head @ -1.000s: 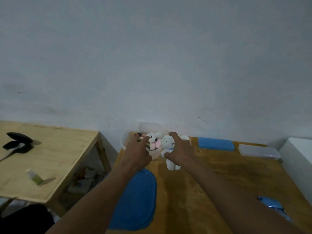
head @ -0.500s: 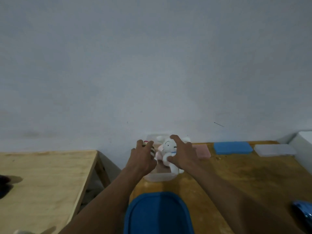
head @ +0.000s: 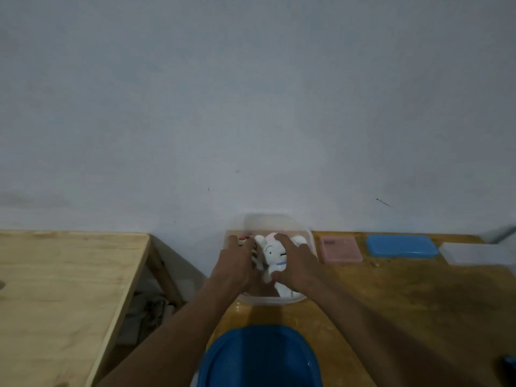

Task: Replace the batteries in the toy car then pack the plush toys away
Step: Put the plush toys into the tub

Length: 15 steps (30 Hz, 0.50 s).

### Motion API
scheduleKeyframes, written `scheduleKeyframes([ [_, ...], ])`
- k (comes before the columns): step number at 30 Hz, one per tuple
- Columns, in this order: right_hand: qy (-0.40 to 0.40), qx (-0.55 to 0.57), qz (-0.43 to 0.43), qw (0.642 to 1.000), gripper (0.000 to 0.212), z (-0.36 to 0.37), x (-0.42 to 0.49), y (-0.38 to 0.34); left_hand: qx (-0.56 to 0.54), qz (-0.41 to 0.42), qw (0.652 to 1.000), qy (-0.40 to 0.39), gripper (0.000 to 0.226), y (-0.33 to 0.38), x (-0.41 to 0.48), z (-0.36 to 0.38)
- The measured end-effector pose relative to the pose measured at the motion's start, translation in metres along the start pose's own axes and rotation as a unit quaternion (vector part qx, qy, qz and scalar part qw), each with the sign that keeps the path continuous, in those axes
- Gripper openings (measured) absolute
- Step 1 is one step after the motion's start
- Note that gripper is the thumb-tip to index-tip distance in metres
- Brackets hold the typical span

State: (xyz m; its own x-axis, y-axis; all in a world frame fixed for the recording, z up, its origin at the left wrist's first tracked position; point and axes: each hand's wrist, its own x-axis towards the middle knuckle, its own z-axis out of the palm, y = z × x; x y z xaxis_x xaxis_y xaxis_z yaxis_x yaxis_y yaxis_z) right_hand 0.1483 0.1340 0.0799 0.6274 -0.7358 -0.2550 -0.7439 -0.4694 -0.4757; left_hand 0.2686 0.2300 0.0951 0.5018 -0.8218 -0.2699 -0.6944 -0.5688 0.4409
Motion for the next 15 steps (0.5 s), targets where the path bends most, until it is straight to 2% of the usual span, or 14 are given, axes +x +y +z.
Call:
scheduleKeyframes([
  [4,-0.019,-0.011,-0.012,1.0,0.085,0.012,0.004,0.006,0.02,-0.015,0.998,-0.054,0.071,0.002,0.006,0.008],
  [7,-0.035,-0.009,-0.012,0.999,0.083,0.013,0.008,0.007,0.023,-0.015,0.999,-0.043,0.071,-0.001,0.01,0.013],
  [13,-0.044,0.011,0.011,0.999,0.065,0.017,0.013,0.01,0.007,0.001,0.997,-0.073,0.08,-0.006,0.016,0.013],
  [15,-0.056,-0.029,0.0,0.998,0.055,0.018,0.016,0.007,0.011,0.006,0.997,-0.079,0.077,-0.009,0.02,0.011],
])
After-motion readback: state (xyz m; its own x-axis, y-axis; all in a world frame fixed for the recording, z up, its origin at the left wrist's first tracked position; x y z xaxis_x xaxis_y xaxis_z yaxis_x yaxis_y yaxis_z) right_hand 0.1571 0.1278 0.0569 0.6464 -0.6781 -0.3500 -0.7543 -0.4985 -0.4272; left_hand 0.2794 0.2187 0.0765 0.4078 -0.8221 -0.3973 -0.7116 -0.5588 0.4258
